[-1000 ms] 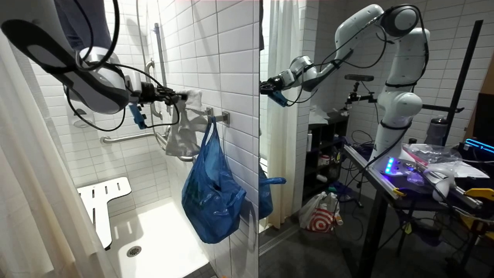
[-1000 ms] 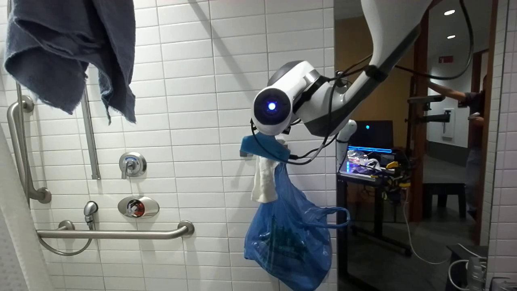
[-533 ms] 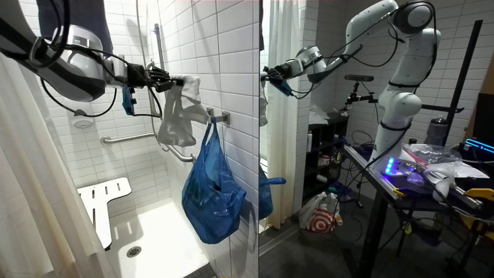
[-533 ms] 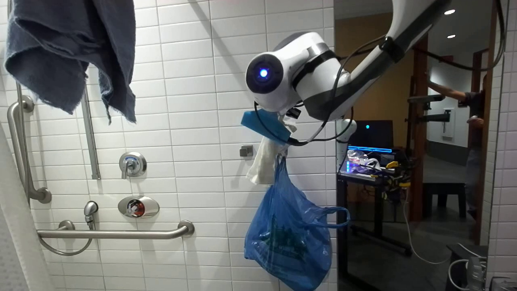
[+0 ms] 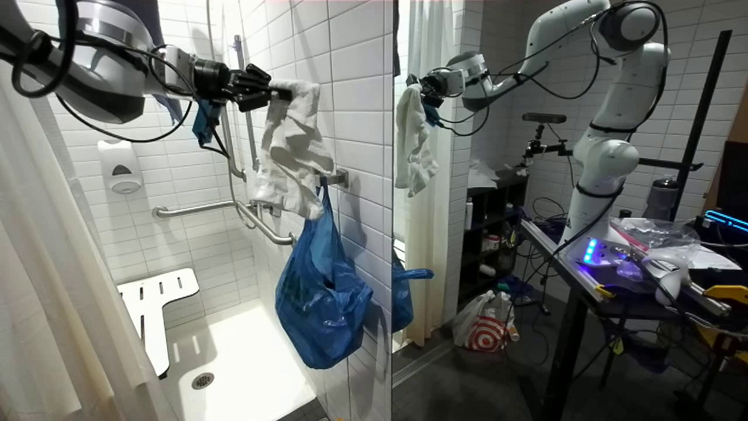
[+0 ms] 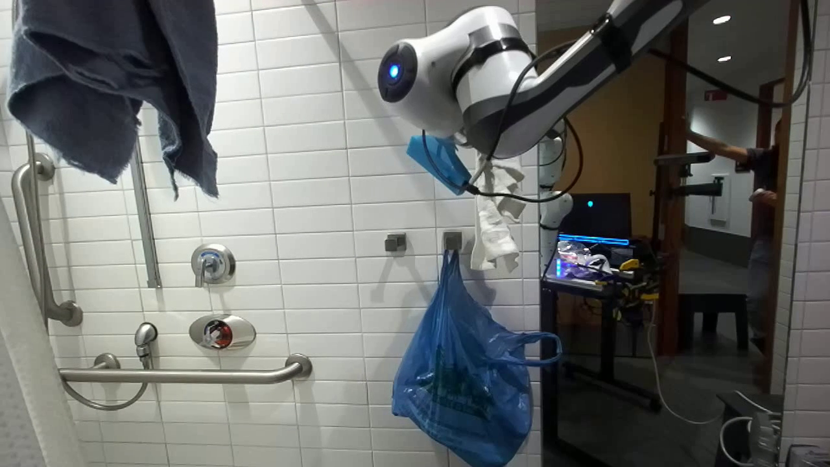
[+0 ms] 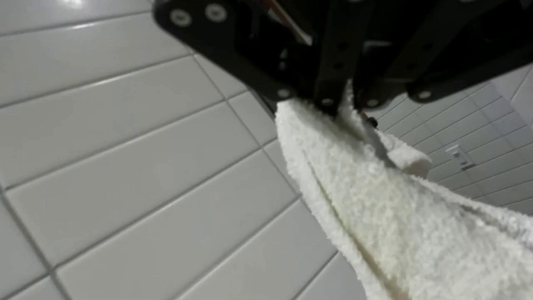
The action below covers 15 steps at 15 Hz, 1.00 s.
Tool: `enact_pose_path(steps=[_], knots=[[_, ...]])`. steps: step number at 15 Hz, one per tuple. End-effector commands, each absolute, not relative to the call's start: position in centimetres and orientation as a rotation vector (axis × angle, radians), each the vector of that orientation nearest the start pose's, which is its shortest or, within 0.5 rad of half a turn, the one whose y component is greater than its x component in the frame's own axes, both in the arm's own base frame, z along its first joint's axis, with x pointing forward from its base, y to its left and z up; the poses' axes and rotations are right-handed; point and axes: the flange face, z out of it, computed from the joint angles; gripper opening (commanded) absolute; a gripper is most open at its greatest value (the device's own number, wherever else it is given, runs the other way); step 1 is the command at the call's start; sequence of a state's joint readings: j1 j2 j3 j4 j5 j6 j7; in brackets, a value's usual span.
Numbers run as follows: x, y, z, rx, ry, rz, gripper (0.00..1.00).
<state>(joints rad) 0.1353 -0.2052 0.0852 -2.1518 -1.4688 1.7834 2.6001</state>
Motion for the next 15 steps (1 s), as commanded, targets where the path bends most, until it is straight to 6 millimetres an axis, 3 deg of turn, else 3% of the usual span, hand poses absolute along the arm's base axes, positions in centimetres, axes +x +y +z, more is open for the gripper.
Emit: enact_pose_path(steps=[1, 5, 10, 15], knots=[[51.2, 2.0, 57.6, -1.443, 2.287, -2.237, 0.01], [52.7, -0.5, 57.5, -1.369, 2.448, -2.182, 0.01], [55.3, -4.8, 54.5, -1.341, 2.665, -2.048, 0.01], [55.1, -7.1, 53.8, -1.311, 2.739, -1.992, 0.01]])
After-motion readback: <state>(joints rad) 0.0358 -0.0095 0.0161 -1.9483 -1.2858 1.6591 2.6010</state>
